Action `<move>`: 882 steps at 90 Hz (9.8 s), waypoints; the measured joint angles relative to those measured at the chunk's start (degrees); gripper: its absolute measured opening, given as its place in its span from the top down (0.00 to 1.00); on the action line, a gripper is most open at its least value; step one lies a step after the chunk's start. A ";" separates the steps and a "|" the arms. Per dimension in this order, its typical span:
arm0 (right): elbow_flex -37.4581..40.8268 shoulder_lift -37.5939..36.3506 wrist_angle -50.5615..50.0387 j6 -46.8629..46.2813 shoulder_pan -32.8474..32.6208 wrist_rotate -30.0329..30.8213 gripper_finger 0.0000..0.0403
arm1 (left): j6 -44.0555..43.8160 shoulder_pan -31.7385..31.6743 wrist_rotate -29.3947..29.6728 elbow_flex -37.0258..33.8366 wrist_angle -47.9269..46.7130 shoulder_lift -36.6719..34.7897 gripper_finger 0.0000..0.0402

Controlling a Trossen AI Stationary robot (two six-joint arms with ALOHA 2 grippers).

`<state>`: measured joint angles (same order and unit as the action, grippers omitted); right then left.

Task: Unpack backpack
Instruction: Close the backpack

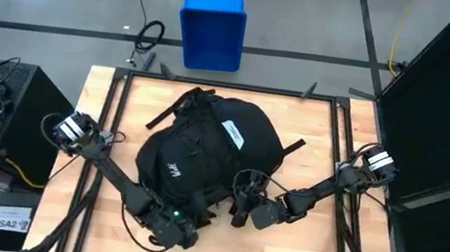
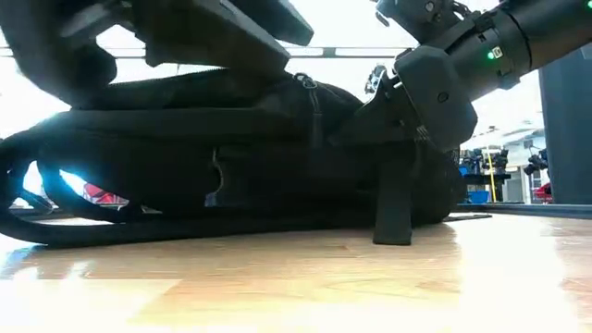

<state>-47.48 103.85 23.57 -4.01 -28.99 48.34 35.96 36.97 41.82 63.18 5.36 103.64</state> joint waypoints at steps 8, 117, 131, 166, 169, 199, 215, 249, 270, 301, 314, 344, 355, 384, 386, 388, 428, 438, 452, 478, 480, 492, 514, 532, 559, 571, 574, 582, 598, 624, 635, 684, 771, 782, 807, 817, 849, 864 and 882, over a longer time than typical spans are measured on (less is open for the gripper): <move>-0.04 0.00 0.02 -0.27 0.02 -0.09 0.93 | 3.91 -0.06 -0.13 0.05 1.44 1.52 0.69; -0.15 0.04 0.14 -2.60 0.00 -0.09 0.93 | -56.63 2.54 6.33 -0.02 5.03 7.43 0.70; -0.15 0.04 0.22 -2.58 0.02 -0.09 0.93 | -60.06 -0.91 6.48 -1.11 4.59 7.36 0.70; -0.15 0.04 -1.16 -3.83 0.07 -0.07 0.93 | -63.22 -4.23 8.37 -3.41 4.70 7.36 0.70; -0.15 0.04 -1.16 -3.87 0.07 -0.11 0.93 | -63.24 -4.24 8.41 -3.41 4.15 7.36 0.70; -0.15 0.07 -1.25 -3.89 0.03 -0.78 0.93 | -67.38 -0.62 4.56 -3.39 -7.54 7.32 0.70; -0.15 0.07 -1.09 -3.95 0.00 -0.61 0.93 | -69.14 0.55 10.03 -3.43 -7.23 7.32 0.70; -0.15 0.07 -1.13 -4.04 0.00 -1.07 0.93 | -65.32 -2.41 11.54 -9.72 9.17 7.34 0.70; -0.11 0.07 -1.14 -4.07 -0.02 -1.28 0.93 | -57.05 -5.04 8.04 -17.21 33.07 7.34 0.70; -0.09 0.07 -1.11 -5.05 0.70 -2.10 0.93 | -56.14 -8.66 3.93 -17.83 35.40 7.36 0.70; -0.09 0.07 -1.07 -5.05 0.72 -2.26 0.93 | -54.28 -8.85 3.91 -17.83 35.48 7.38 0.76; -0.09 0.07 -1.18 -5.12 0.62 -2.67 0.93 | -49.53 -8.57 -0.77 -17.81 35.02 7.29 1.00; -0.20 0.07 -3.00 -6.72 -0.03 -2.67 0.93 | -50.42 -6.11 -2.67 -17.70 27.66 5.57 1.00; -0.37 -0.11 -14.38 -15.95 -3.56 -2.10 0.93 | -67.89 5.80 3.37 -17.72 -7.75 -7.59 1.00; -0.37 -0.12 -14.90 -16.45 -3.72 -2.09 0.93 | -69.15 6.60 4.23 -17.72 -9.90 -8.68 1.00; -0.37 -0.14 -15.48 -16.99 -3.94 -2.08 0.93 | -70.41 7.43 5.03 -17.72 -12.29 -9.86 1.00; -0.18 -0.31 -30.56 -32.50 -5.86 -1.04 0.87 | -101.99 17.15 12.67 -17.77 -50.60 -21.29 1.00; 0.13 -1.16 -23.84 -22.59 -7.23 -2.44 0.78 | -98.54 16.94 12.28 -17.77 -46.48 -20.77 1.00; -1.77 -4.48 -17.24 -13.01 -9.63 -3.13 0.64 | -94.64 16.77 12.12 -17.77 -43.06 -20.75 1.00; -6.37 -5.69 4.84 7.38 -9.60 -4.00 0.44 | -86.76 15.22 13.07 -17.77 -35.42 -20.75 1.00; -6.63 -5.64 6.61 8.38 -9.00 -4.94 0.43 | -85.62 15.04 13.12 -17.77 -34.39 -20.75 1.00; -8.02 -5.31 9.25 9.30 -3.58 -13.25 0.38 | -78.78 13.31 13.28 -17.77 -28.47 -20.74 1.00; -16.04 2.30 9.16 8.69 4.25 -24.19 0.33 | -66.30 9.58 12.61 -17.75 -17.91 -20.73 1.00; -26.47 11.94 0.07 10.10 6.21 -24.81 0.35 | -62.04 8.02 11.66 -17.75 -15.61 -20.73 1.00; -32.85 16.65 -9.09 8.61 6.62 -14.86 0.43 | -71.55 10.26 11.38 -17.70 -26.06 -23.61 1.00; -32.85 16.68 -9.45 7.75 7.05 -13.53 0.49 | -76.86 12.29 11.12 -17.66 -32.97 -24.70 0.98; -32.85 16.68 -9.92 7.23 7.33 -13.51 0.50 | -78.57 12.42 10.22 -17.68 -34.76 -24.63 0.96; -32.85 16.68 -11.17 5.53 7.90 -13.66 0.54 | -83.27 12.26 7.68 -19.71 -34.16 -24.59 0.88; -32.85 16.68 -11.62 3.59 8.79 -16.70 0.59 | -85.93 11.80 6.65 -27.32 -21.80 -24.53 0.65; -32.85 16.68 -11.66 3.50 9.09 -17.00 0.62 | -85.88 6.88 7.59 -34.78 -7.56 -24.53 0.41; -32.85 16.68 -11.67 2.75 9.09 -17.00 0.62 | -86.36 3.76 9.96 -36.63 -7.48 -24.53 0.41; -32.81 16.98 -12.37 2.39 9.32 -17.00 0.62 | -78.85 2.38 9.57 -37.55 -1.77 -24.53 0.98; -32.96 16.88 -32.10 -10.38 3.17 -26.20 1.00 | -64.26 2.54 4.04 -37.46 9.62 -28.58 1.00; -32.96 16.87 -33.09 -11.97 -0.35 -29.20 1.00 | -62.99 2.60 5.05 -37.42 8.53 -30.51 1.00; -32.70 16.83 -36.26 -15.12 -5.98 -40.94 1.00 | -58.66 2.18 9.79 -37.42 3.84 -36.50 1.00; -32.70 16.72 -40.59 -19.41 -7.63 -43.23 1.00 | -59.78 1.09 13.82 -37.42 -2.54 -39.61 1.00; -32.74 16.55 -51.04 -28.13 -9.46 -48.38 1.00 | -62.65 -6.51 19.03 -37.42 -12.82 -41.88 1.00; -32.60 15.66 -50.89 -28.41 -9.35 -49.66 1.00 | -59.85 -10.05 18.91 -37.42 -11.42 -41.86 1.00; -32.10 7.67 -49.40 -22.80 -10.79 -44.12 1.00 | -56.93 -10.82 15.64 -37.42 -7.20 -41.88 1.00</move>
<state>-79.59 111.53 -25.83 -26.81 -39.78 4.22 -20.97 26.15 57.46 25.75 -1.84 61.76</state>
